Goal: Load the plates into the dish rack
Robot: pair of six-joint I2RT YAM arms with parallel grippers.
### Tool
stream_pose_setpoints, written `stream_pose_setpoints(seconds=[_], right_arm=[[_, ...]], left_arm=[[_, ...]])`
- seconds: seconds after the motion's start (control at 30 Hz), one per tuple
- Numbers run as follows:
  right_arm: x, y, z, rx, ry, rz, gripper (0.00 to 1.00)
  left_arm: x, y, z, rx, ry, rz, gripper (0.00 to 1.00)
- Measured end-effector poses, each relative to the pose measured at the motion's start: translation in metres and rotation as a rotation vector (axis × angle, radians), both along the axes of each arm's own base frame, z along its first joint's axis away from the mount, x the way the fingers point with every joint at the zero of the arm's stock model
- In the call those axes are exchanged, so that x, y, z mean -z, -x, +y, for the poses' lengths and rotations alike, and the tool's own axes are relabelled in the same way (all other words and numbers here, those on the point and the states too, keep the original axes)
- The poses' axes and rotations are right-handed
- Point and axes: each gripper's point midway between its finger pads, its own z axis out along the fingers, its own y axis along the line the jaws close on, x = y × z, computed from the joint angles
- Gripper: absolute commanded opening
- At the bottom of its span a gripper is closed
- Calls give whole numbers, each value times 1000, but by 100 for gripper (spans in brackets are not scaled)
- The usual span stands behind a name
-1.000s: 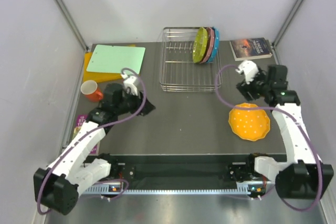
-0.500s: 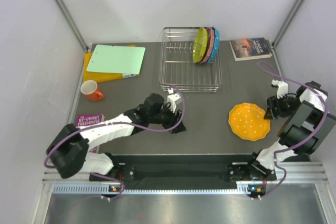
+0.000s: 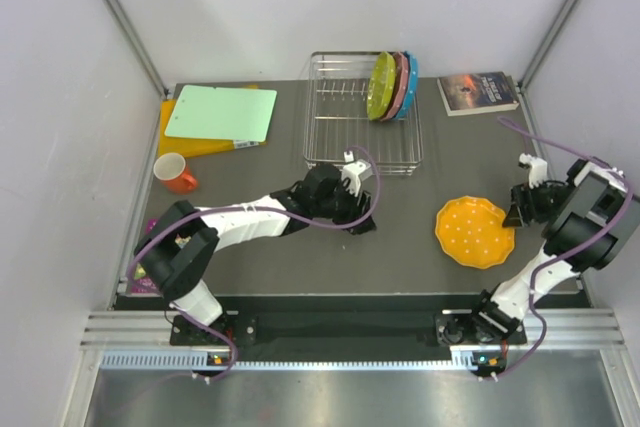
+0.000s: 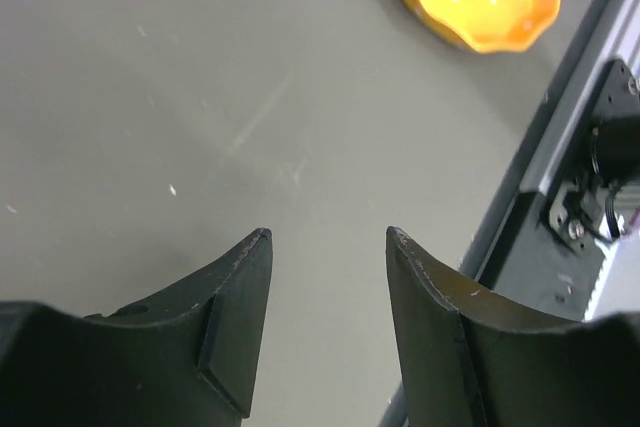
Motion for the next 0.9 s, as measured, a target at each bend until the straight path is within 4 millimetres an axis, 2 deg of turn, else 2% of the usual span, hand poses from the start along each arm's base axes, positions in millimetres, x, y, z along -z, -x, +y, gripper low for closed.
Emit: stream_pose_setpoints(seconds=[0.2, 0.43, 0.73, 0.9], right_arm=[[-1, -4, 13, -82, -76, 17, 64], [-4, 19, 50, -214, -164, 106, 65], [-6, 60, 80, -290, -247, 281, 64], [-7, 60, 105, -372, -257, 325, 64]], left_arm=[[-14, -17, -5, -34, 6, -59, 55], [-6, -21, 0, -68, -15, -77, 55], [11, -8, 16, -101, -40, -43, 54], [20, 16, 18, -109, -35, 13, 54]])
